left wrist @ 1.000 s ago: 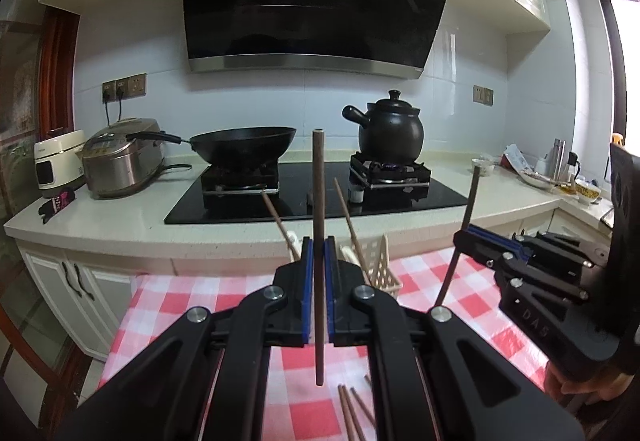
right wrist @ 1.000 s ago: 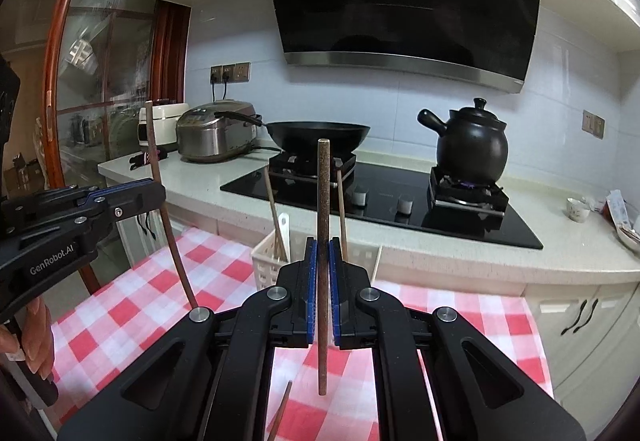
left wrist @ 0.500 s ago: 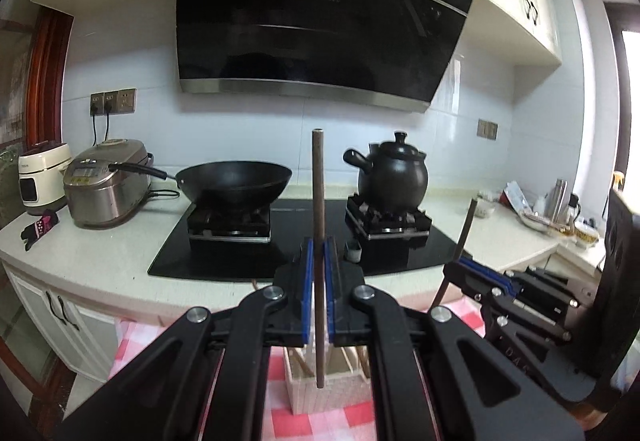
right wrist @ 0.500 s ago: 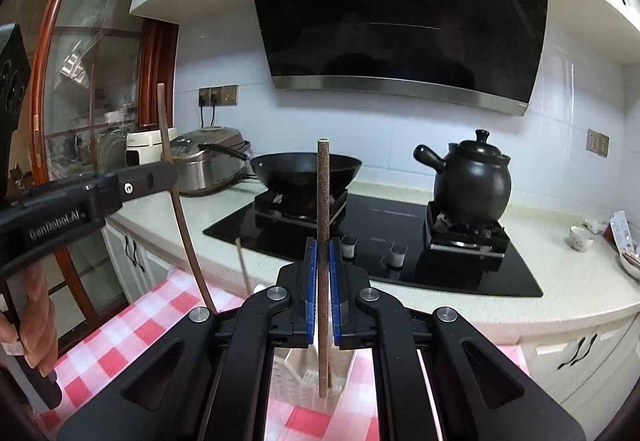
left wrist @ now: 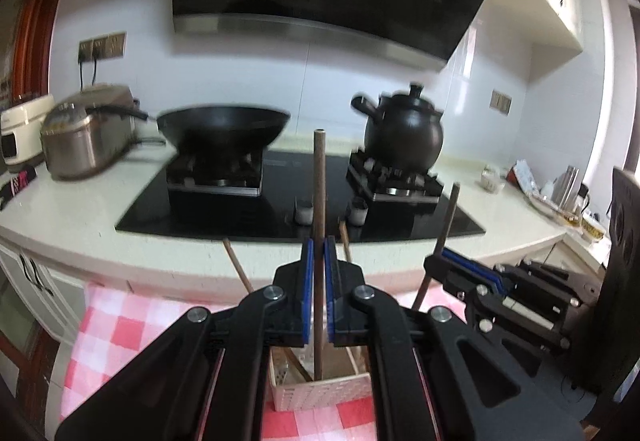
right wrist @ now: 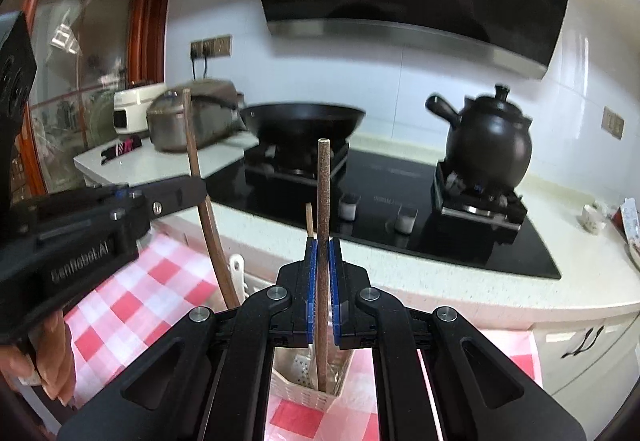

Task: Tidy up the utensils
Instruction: 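Lower both chopsticks into the white basket and open both tools, then grasp a brown chopstick with the right tool while the left tool grasps another chopstick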

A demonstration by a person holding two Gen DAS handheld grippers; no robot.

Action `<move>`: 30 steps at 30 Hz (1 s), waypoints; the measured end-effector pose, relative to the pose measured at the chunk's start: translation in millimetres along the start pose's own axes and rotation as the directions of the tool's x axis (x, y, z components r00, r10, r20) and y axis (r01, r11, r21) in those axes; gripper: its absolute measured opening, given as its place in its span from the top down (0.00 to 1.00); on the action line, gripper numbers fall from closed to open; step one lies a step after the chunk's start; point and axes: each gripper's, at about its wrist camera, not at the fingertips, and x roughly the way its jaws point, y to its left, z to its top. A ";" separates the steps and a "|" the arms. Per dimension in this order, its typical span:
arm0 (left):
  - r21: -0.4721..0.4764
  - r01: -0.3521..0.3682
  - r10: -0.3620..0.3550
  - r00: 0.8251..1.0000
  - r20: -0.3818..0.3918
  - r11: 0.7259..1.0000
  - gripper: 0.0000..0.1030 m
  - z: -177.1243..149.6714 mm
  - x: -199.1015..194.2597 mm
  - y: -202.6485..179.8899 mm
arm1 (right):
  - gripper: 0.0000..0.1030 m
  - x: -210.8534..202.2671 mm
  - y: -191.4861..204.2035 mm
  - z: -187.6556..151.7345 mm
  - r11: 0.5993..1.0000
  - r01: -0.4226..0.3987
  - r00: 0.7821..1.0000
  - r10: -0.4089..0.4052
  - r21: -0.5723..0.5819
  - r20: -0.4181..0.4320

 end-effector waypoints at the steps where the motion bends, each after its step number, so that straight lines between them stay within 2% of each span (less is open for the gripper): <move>1: 0.001 -0.004 0.004 1.000 -0.015 1.000 0.95 -3.2 6.0 0.9 | 0.94 7.1 -1.8 -3.1 1.000 -0.008 1.000 0.008 0.009 -0.019; 5: 0.012 -0.033 0.033 0.998 -0.057 0.999 0.93 -18.1 23.3 5.9 | 0.92 26.3 -11.1 -15.2 0.999 -0.002 0.998 0.005 0.054 -0.055; 7: 0.012 -0.044 0.045 0.997 -0.063 0.999 0.81 -24.7 27.2 10.1 | 0.90 31.9 -18.4 -20.1 0.996 0.011 0.998 -0.006 0.084 -0.064; 9: 0.003 -0.047 0.047 0.997 -0.062 0.999 0.76 -29.3 28.2 14.3 | 0.90 34.8 -24.5 -22.4 0.995 0.004 0.998 0.003 0.102 -0.068; 12: -0.006 -0.056 0.055 0.997 -0.062 0.998 0.73 -36.8 24.8 20.6 | 0.89 32.3 -27.5 -24.9 0.995 0.009 0.998 -0.003 0.101 -0.060; 16: -0.024 -0.070 0.069 0.996 -0.049 0.997 0.65 -45.2 13.1 27.8 | 0.76 21.5 -29.6 -26.8 0.994 0.010 0.999 -0.005 0.111 -0.043; 18: -0.016 -0.075 0.074 0.996 -0.044 0.997 0.61 -49.8 5.1 28.4 | 0.76 15.6 -29.3 -28.1 0.994 0.007 0.999 -0.002 0.113 -0.038; 23: -0.016 -0.073 0.073 0.997 -0.021 0.997 0.44 -65.2 -24.1 30.0 | 0.76 -8.1 -25.6 -40.0 0.993 -0.011 1.000 0.014 0.118 -0.024; 25: -0.019 -0.071 0.071 0.997 -0.008 0.997 0.30 -74.7 -38.8 32.3 | 0.76 -19.8 -22.7 -48.7 0.992 -0.024 1.000 0.026 0.121 -0.017; 26: -0.021 -0.065 0.065 0.998 -0.003 0.998 0.26 -80.6 -45.5 33.5 | 0.75 -25.5 -20.7 -53.8 0.992 -0.031 0.999 0.033 0.122 -0.015; 28: -0.027 -0.074 0.074 0.997 -0.003 0.997 0.14 -93.9 -57.1 34.7 | 0.69 -38.3 -14.4 -69.5 0.992 -0.048 0.999 0.050 0.120 -0.016; 30: -0.021 -0.079 0.078 0.997 -0.014 0.997 0.11 -110.7 -67.6 33.9 | 0.60 -50.0 -6.9 -87.2 0.991 -0.065 0.997 0.068 0.116 -0.023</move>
